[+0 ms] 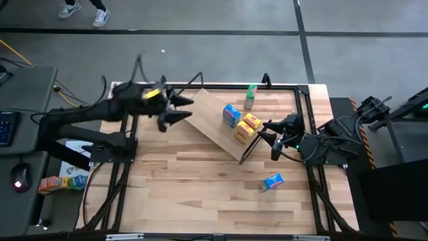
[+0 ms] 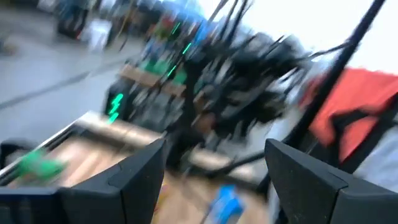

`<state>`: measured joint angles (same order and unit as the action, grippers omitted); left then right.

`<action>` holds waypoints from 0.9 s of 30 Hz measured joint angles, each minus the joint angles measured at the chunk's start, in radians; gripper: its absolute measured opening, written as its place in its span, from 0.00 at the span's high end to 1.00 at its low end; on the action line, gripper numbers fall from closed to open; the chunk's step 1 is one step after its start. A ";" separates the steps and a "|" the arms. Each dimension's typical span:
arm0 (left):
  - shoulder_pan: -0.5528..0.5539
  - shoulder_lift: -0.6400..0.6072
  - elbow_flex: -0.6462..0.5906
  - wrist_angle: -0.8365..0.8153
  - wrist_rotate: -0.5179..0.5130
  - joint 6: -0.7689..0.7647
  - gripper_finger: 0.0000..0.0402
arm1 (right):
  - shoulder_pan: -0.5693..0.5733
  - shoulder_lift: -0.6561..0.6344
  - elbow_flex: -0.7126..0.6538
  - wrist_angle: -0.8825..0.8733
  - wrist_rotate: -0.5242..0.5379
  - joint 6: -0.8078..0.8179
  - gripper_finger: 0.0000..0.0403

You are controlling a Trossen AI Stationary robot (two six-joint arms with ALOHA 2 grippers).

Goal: Stack cereal on shelf
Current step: Put the blue cereal box on the shelf aligned with the other blue cereal box

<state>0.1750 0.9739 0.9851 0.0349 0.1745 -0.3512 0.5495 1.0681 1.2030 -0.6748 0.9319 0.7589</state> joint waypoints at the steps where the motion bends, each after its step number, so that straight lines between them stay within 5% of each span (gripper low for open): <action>1: -0.015 -0.030 -0.061 0.098 0.000 -0.027 0.35 | 0.000 0.000 0.000 0.000 0.003 0.000 0.53; 7: -0.061 -0.129 -0.285 0.446 -0.070 -0.151 0.35 | 0.000 -0.003 0.000 0.059 -0.067 -0.094 0.53; 14: -0.061 -0.150 -0.303 0.436 -0.121 -0.139 0.35 | 0.000 -0.015 0.000 0.267 -0.529 -0.401 0.53; 18: -0.061 -0.150 -0.303 0.435 -0.140 -0.090 0.35 | 0.000 -0.014 0.000 0.276 -0.673 -0.303 0.53; 27: -0.061 -0.150 -0.303 0.434 -0.146 -0.066 0.35 | 0.000 0.014 0.049 0.185 -0.732 -0.088 0.53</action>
<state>0.1139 0.8242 0.6823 0.4684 0.0284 -0.4168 0.5495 1.0818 1.2522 -0.4897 0.2000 0.6708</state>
